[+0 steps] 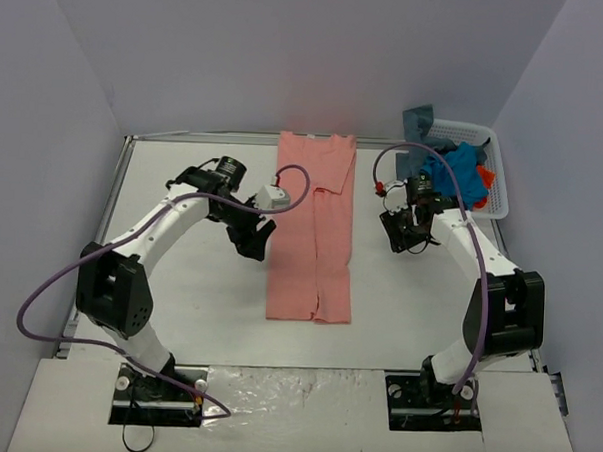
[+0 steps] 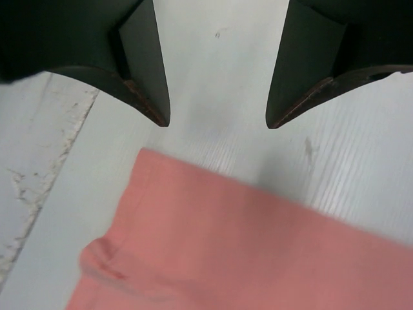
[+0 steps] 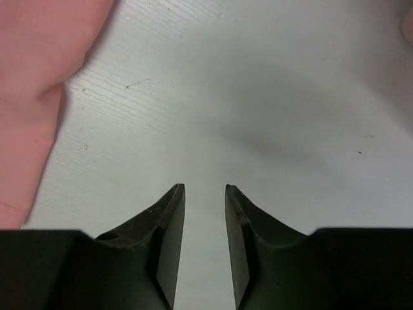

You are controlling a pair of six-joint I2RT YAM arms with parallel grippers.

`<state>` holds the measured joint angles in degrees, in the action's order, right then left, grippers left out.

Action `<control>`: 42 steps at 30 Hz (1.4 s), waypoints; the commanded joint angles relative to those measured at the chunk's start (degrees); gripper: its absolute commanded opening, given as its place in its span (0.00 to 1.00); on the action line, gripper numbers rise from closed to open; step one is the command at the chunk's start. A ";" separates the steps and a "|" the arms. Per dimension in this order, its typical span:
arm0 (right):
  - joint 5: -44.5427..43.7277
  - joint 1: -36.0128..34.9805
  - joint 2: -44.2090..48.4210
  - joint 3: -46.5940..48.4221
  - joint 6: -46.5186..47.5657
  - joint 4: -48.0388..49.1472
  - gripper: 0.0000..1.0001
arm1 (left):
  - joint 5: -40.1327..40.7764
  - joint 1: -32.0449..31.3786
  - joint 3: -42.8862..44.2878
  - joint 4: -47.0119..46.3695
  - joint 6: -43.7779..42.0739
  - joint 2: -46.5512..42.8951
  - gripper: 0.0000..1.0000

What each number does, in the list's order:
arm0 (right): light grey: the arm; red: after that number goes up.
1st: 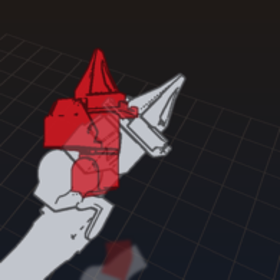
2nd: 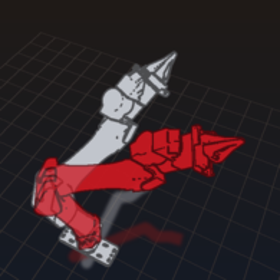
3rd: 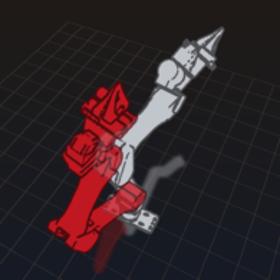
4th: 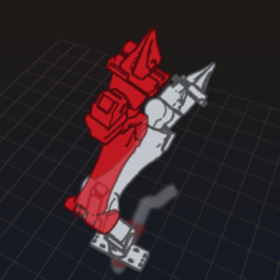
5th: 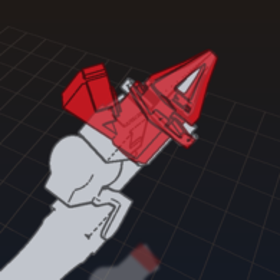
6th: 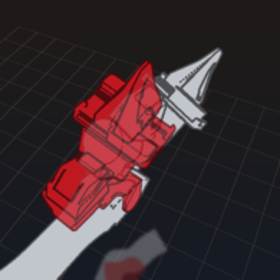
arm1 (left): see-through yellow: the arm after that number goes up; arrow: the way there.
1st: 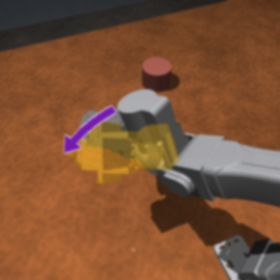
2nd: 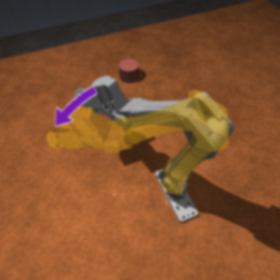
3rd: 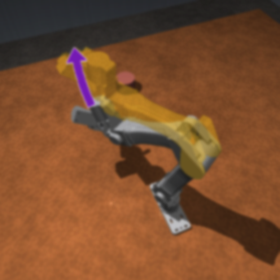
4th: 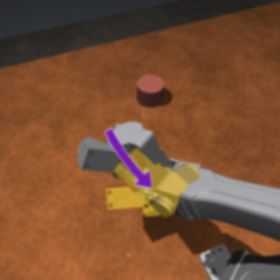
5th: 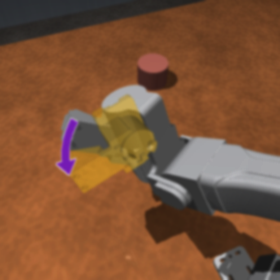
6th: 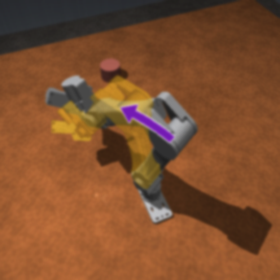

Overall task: Fold and stack the t-shirts
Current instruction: Rotate the tshirt 90 degrees, then grab the bottom of the folded rectangular tshirt with both arms

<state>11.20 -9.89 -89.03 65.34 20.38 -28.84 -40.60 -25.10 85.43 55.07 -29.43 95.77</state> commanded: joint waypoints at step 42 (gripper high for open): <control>-21.04 2.33 -4.82 -56.73 -13.08 132.98 1.00 | 41.04 24.13 -58.01 -78.10 19.15 -31.61 0.94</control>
<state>-8.75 -7.86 -92.49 9.19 7.81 77.06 1.08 -1.78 26.30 -22.15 -11.73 65.19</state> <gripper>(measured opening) 0.999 0.945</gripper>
